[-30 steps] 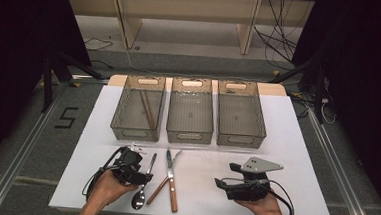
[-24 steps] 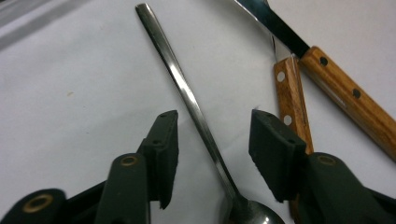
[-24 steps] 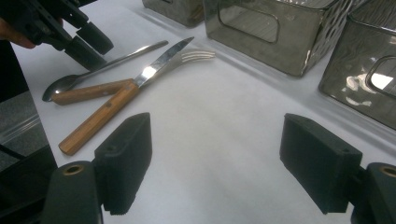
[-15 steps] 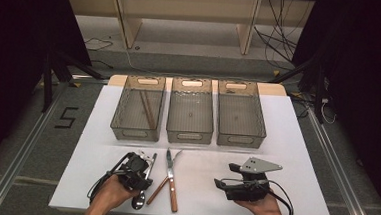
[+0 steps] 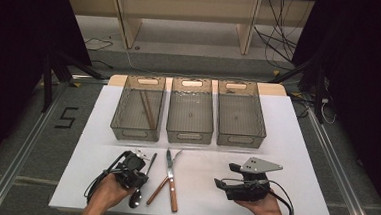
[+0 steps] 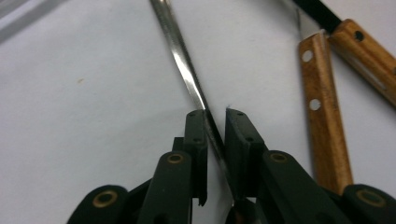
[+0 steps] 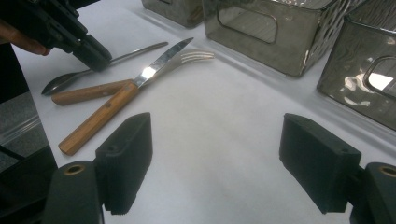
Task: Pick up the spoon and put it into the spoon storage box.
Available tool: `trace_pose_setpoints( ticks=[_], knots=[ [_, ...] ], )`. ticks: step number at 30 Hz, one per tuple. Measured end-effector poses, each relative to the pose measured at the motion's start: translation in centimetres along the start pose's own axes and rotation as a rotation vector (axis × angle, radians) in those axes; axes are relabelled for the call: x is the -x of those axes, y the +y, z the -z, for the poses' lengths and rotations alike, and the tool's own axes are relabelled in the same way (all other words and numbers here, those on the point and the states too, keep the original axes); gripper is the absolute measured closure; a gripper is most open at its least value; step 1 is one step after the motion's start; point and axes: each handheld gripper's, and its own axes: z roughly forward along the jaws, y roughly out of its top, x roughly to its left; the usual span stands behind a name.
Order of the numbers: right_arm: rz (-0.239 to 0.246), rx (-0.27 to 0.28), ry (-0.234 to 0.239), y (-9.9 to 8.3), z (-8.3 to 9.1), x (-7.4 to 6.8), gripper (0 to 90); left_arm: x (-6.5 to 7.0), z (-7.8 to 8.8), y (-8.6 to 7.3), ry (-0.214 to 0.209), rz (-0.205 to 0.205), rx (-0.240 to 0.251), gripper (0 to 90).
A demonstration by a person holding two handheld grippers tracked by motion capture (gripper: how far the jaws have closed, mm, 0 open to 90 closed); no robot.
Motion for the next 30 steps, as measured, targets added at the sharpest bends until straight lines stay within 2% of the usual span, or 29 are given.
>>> trace_pose_setpoints(
  ticks=[4, 7, 9, 13, 15, 20, 22, 24, 26, 28, 30],
  knots=[
    [-0.001, -0.004, 0.002, 0.0, 0.0, 0.0, 26.5, -0.6, 0.5, -0.1, -0.022, 0.014, 0.008, 81.9],
    [0.001, -0.001, 0.003, 0.0, 0.0, 0.0, 26.5, -1.1, 0.9, -0.2, -0.014, 0.028, 0.022, 85.7],
    [-0.001, -0.001, 0.003, 0.0, 0.0, 0.0, 26.5, -1.5, 0.9, -0.3, -0.037, 0.046, 0.032, 85.7],
    [0.002, -0.002, 0.004, 0.0, -0.1, -0.1, 26.5, -1.9, 0.9, -0.4, -0.006, 0.055, 0.024, 85.7],
    [0.002, -0.003, 0.003, 0.0, -0.1, 0.0, 26.5, -2.1, 0.9, -0.5, -0.03, 0.067, 0.032, 85.5],
    [0.003, -0.005, 0.002, 0.0, -0.1, 0.0, 26.5, -2.1, 0.9, -0.4, -0.042, 0.063, 0.035, 85.3],
    [0.0, -0.003, 0.002, 0.0, -0.1, 0.0, 26.5, -2.0, 0.9, -0.4, -0.012, 0.056, 0.026, 85.2],
    [-0.001, -0.002, 0.002, 0.0, 0.0, 0.0, 26.5, -2.2, 0.7, -0.5, -0.005, 0.064, 0.023, 84.5],
    [0.001, -0.002, 0.0, 0.0, 0.0, 0.0, 26.6, -2.3, 0.7, -0.5, -0.012, 0.069, 0.025, 84.1],
    [-0.001, -0.001, 0.001, 0.0, 0.0, 0.0, 26.5, -2.4, 0.7, -0.5, -0.046, 0.08, 0.036, 84.5],
    [0.0, -0.002, 0.0, 0.0, 0.0, 0.0, 26.5, -2.4, 0.6, -0.5, -0.041, 0.076, 0.036, 84.5]
  ],
)
